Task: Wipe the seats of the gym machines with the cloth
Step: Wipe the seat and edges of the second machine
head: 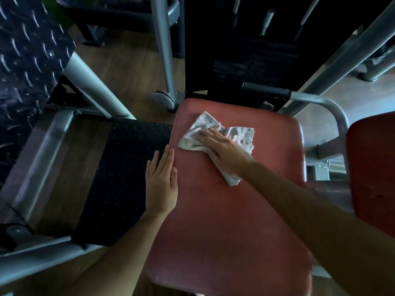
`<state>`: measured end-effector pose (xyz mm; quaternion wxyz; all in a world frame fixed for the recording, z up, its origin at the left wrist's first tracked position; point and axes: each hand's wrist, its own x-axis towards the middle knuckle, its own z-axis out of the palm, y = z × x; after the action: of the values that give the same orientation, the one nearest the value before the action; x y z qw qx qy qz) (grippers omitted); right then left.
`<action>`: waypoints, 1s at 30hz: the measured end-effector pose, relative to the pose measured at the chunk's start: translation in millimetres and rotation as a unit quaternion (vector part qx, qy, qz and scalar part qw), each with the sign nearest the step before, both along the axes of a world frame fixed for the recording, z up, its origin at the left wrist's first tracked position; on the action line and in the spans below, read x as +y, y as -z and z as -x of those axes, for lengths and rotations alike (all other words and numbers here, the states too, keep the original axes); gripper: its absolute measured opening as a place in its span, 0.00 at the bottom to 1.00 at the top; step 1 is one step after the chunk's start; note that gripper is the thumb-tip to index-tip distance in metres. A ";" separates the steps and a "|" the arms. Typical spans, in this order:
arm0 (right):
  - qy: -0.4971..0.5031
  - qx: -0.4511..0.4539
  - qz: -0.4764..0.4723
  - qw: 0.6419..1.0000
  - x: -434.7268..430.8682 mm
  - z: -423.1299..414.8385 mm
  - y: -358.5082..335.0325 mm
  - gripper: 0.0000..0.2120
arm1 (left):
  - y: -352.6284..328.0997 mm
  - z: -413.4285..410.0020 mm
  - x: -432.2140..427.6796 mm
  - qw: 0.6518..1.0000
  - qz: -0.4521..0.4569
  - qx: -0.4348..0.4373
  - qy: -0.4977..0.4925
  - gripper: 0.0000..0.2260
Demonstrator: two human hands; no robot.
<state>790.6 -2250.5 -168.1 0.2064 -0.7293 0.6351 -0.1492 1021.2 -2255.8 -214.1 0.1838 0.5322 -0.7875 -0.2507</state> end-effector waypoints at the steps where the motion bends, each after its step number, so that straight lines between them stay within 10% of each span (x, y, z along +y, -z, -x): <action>1: -0.010 0.007 -0.005 1.000 1.0 7.0 -5.7 0.20 | -1.4 0.6 -0.4 1.000 -0.004 0.000 -0.002 0.23; 10: 0.350 -0.004 0.038 0.936 43.1 76.4 3.9 0.25 | -49.3 86.2 3.1 0.993 0.050 0.009 -0.104 0.19; 19: 0.409 0.012 0.051 0.911 47.8 83.8 38.7 0.21 | -27.9 150.8 3.1 0.995 -0.037 -0.088 -0.007 0.31; 25: 0.385 0.090 0.024 0.918 46.5 77.6 46.3 0.23 | -35.2 111.1 -69.9 0.976 0.014 -0.136 0.171 0.18; 30: 0.378 0.136 -0.019 0.915 42.1 74.3 46.9 0.26 | -60.4 124.2 -110.5 0.961 -0.182 -0.150 0.142 0.11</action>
<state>716.3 -2208.4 -215.0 0.0593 -0.4438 0.8881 -0.1033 897.1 -2366.3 -153.7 -0.0734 0.4707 -0.8148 -0.3305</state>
